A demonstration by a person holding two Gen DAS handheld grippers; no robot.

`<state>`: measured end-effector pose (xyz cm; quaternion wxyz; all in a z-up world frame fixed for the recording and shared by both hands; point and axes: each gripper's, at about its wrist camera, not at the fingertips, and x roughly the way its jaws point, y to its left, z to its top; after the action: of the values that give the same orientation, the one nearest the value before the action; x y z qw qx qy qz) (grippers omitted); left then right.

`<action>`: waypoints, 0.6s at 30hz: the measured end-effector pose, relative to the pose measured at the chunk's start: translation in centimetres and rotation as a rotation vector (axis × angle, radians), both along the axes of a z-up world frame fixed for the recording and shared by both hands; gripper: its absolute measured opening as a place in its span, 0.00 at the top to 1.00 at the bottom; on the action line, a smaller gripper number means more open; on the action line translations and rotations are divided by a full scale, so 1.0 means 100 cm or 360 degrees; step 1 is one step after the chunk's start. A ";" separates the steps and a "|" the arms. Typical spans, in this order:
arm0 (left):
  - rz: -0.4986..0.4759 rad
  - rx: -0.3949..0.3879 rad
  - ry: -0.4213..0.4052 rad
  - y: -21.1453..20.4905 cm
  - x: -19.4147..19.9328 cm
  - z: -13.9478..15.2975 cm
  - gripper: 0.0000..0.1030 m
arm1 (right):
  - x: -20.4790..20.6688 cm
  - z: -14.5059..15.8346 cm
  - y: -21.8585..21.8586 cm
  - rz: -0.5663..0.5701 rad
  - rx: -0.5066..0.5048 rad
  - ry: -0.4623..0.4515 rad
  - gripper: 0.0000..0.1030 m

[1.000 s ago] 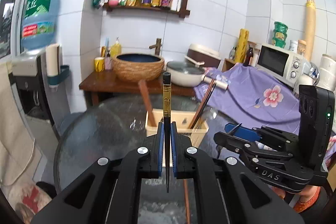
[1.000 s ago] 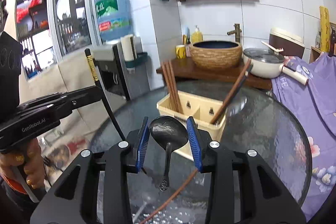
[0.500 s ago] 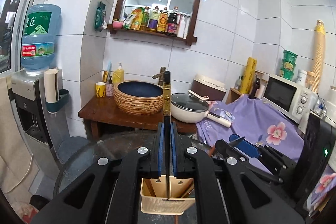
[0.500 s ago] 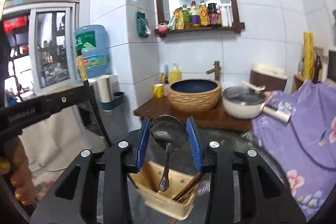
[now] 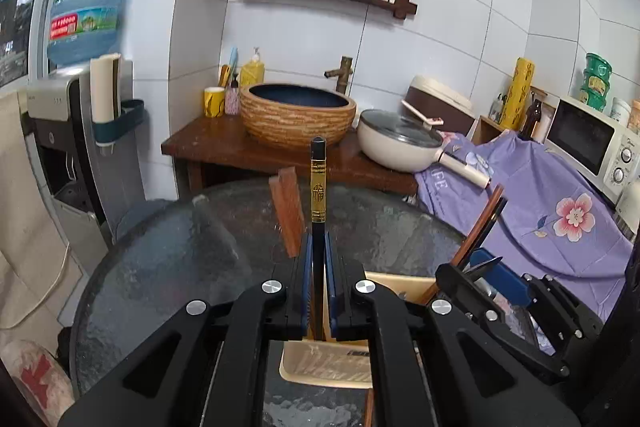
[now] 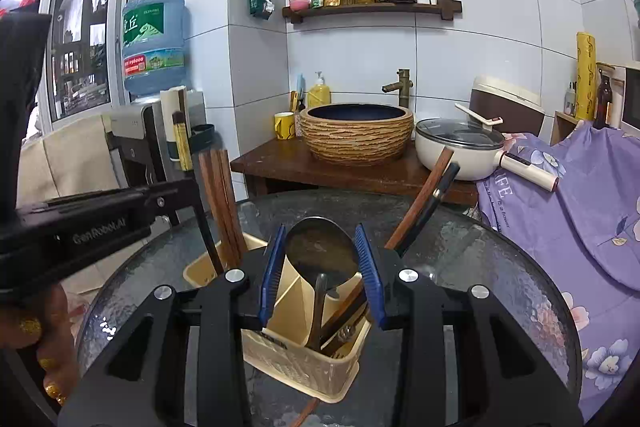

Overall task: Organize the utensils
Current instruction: 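Lift the chopstick and spoon and lower both into the cream holder, then open both tools to release the chopstick and spoon in the holder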

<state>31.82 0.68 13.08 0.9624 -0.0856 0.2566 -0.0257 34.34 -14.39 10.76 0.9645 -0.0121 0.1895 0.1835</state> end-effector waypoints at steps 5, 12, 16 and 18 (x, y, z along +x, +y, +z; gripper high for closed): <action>-0.0012 0.0037 0.0034 0.000 -0.001 -0.018 0.94 | -0.002 -0.017 0.006 0.0029 -0.0068 0.0000 0.64; -0.0022 0.0047 0.0052 0.003 -0.005 -0.029 0.94 | -0.002 -0.031 0.006 0.0029 -0.0093 0.0035 0.64; -0.0019 0.0069 0.0025 0.003 -0.009 -0.028 0.93 | -0.003 -0.035 0.007 0.0033 -0.0098 0.0040 0.62; -0.0018 0.0075 0.0006 0.003 -0.014 -0.026 0.88 | -0.006 -0.033 0.006 0.0032 -0.0089 0.0021 0.44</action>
<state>30.45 1.00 10.51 0.9635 -0.0616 0.2593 -0.0250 33.73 -13.76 7.41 0.9606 -0.0399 0.2009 0.1879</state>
